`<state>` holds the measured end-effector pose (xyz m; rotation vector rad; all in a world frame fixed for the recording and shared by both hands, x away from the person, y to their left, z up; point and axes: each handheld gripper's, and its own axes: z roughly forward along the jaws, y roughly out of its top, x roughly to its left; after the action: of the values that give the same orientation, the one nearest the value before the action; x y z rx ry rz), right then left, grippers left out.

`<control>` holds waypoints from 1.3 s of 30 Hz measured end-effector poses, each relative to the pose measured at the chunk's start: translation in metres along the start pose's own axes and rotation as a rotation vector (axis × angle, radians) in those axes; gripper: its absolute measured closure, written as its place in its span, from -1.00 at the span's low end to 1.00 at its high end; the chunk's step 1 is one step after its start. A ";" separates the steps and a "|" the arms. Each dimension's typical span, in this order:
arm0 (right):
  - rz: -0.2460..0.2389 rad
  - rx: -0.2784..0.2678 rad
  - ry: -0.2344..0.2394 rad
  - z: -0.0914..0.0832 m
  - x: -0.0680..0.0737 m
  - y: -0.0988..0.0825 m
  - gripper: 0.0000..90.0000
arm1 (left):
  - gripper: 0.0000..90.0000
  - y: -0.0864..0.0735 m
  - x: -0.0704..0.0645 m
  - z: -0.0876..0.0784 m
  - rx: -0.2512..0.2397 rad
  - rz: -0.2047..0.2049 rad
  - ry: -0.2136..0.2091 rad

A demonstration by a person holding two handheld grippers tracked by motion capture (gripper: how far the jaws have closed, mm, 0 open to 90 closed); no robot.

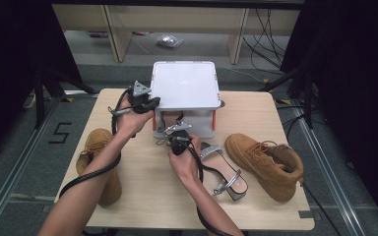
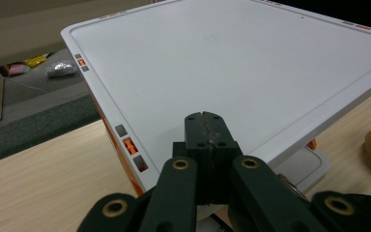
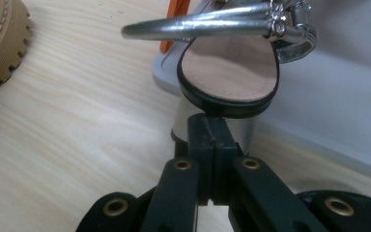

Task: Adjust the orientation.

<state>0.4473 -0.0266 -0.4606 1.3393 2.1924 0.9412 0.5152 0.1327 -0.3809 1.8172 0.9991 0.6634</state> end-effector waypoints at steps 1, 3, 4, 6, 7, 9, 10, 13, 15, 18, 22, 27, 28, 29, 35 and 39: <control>0.001 -0.001 0.000 0.001 0.000 0.001 1.00 | 1.00 0.000 0.000 0.000 -0.001 0.001 0.001; -0.004 -0.012 -0.014 0.001 0.001 0.002 1.00 | 1.00 0.000 0.000 0.000 0.000 0.004 0.001; -0.009 -0.016 -0.019 0.003 0.001 0.003 1.00 | 1.00 0.000 -0.001 0.000 -0.001 0.002 0.002; -0.014 -0.022 -0.021 0.005 0.000 0.004 1.00 | 1.00 0.000 0.000 0.000 0.000 0.004 0.002; -0.018 -0.027 -0.028 0.006 0.000 0.004 1.00 | 1.00 0.000 0.000 0.000 0.000 0.002 0.002; -0.026 -0.035 -0.028 0.008 -0.001 0.005 1.00 | 1.00 0.000 0.000 0.000 -0.001 0.002 0.001; -0.015 -0.034 -0.024 0.009 0.000 0.005 1.00 | 1.00 0.000 0.000 0.000 -0.001 0.002 0.001; -0.012 -0.041 -0.035 0.011 0.000 0.005 1.00 | 1.00 0.000 -0.001 0.000 -0.003 0.002 0.002; -0.015 -0.051 -0.040 0.013 -0.001 0.006 1.00 | 1.00 0.000 -0.001 0.000 -0.003 0.002 0.002; -0.028 -0.055 -0.049 0.014 -0.001 0.006 1.00 | 1.00 0.000 0.000 0.000 0.000 0.003 0.002; -0.035 -0.066 -0.054 0.017 -0.001 0.009 1.00 | 1.00 0.000 0.000 0.000 -0.001 0.005 0.001; -0.034 -0.077 -0.053 0.023 0.001 0.012 1.00 | 1.00 0.000 0.000 0.000 -0.001 0.001 0.001; -0.037 -0.080 -0.051 0.024 0.001 0.012 1.00 | 1.00 0.000 0.000 0.000 -0.002 0.004 0.001; -0.040 -0.074 -0.052 0.025 0.001 0.013 1.00 | 1.00 0.000 0.000 0.000 -0.002 0.003 0.001; -0.057 -0.082 -0.044 0.032 0.001 0.014 1.00 | 1.00 0.000 0.000 0.000 -0.002 0.002 0.000; -0.066 -0.079 -0.046 0.036 0.001 0.014 1.00 | 1.00 0.000 0.000 0.000 -0.001 0.003 0.001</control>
<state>0.4788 -0.0094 -0.4757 1.2329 2.1289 0.9525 0.5149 0.1325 -0.3810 1.8177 0.9963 0.6668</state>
